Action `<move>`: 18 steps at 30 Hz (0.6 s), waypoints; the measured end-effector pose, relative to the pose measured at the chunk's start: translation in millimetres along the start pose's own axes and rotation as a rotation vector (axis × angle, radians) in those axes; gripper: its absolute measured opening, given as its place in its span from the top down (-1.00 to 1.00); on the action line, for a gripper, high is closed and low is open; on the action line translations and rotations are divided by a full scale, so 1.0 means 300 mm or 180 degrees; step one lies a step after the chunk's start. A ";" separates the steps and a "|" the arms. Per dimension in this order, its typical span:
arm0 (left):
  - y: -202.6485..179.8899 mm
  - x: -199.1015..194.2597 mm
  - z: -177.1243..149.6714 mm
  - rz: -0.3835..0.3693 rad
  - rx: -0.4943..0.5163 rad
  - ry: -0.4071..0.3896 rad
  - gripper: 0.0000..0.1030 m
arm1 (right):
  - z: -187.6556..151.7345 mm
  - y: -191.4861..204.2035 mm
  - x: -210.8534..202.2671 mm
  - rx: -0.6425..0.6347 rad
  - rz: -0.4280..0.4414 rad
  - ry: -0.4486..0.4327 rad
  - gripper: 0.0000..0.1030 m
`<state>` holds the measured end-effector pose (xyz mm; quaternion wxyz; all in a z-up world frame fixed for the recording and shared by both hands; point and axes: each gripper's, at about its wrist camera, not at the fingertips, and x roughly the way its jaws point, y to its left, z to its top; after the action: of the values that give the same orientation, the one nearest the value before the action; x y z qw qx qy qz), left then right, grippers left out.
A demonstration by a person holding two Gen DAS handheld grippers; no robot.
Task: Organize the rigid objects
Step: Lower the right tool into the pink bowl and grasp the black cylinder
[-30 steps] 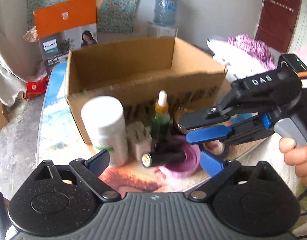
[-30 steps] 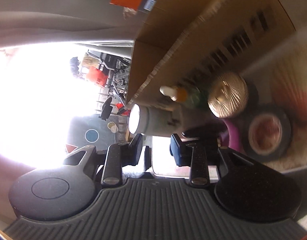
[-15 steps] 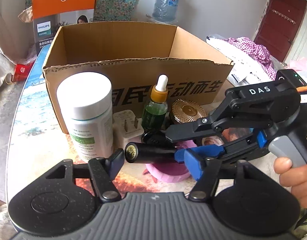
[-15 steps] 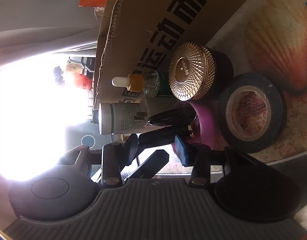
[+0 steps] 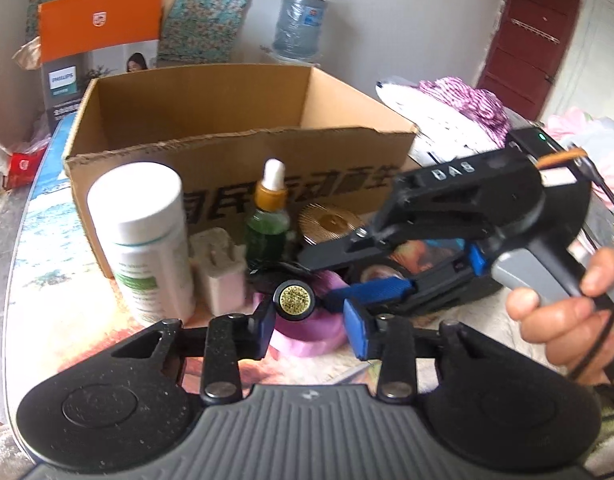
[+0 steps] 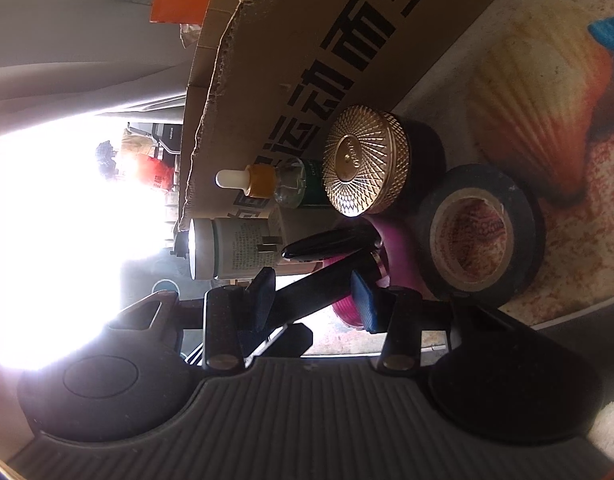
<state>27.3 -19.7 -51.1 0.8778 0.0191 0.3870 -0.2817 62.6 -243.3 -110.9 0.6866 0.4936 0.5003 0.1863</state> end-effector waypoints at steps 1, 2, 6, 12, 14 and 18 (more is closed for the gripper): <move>-0.008 0.004 -0.005 -0.0010 0.0017 0.0026 0.32 | -0.001 -0.001 -0.001 0.0004 -0.0014 0.0000 0.18; -0.017 0.010 -0.008 -0.0016 0.0031 0.0058 0.33 | -0.002 -0.002 0.000 0.0009 -0.0028 0.0002 0.18; -0.034 0.039 -0.016 -0.0044 0.0023 0.0171 0.39 | -0.007 -0.006 0.004 0.0025 -0.0074 0.0033 0.18; -0.040 0.070 -0.008 -0.0009 0.0033 0.0295 0.41 | -0.001 0.006 0.013 0.0019 -0.0122 0.0074 0.19; -0.037 0.082 -0.004 0.0021 0.0020 0.0367 0.42 | 0.003 0.017 0.021 -0.0004 -0.0153 0.0086 0.20; -0.034 0.099 0.016 0.0045 0.0031 0.0403 0.42 | 0.006 0.062 0.038 -0.0155 -0.0279 0.0116 0.22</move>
<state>41.3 -43.8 -66.4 0.8534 0.0439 0.4402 -0.2756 73.5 -227.4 -100.3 0.6966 0.4509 0.5292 0.1772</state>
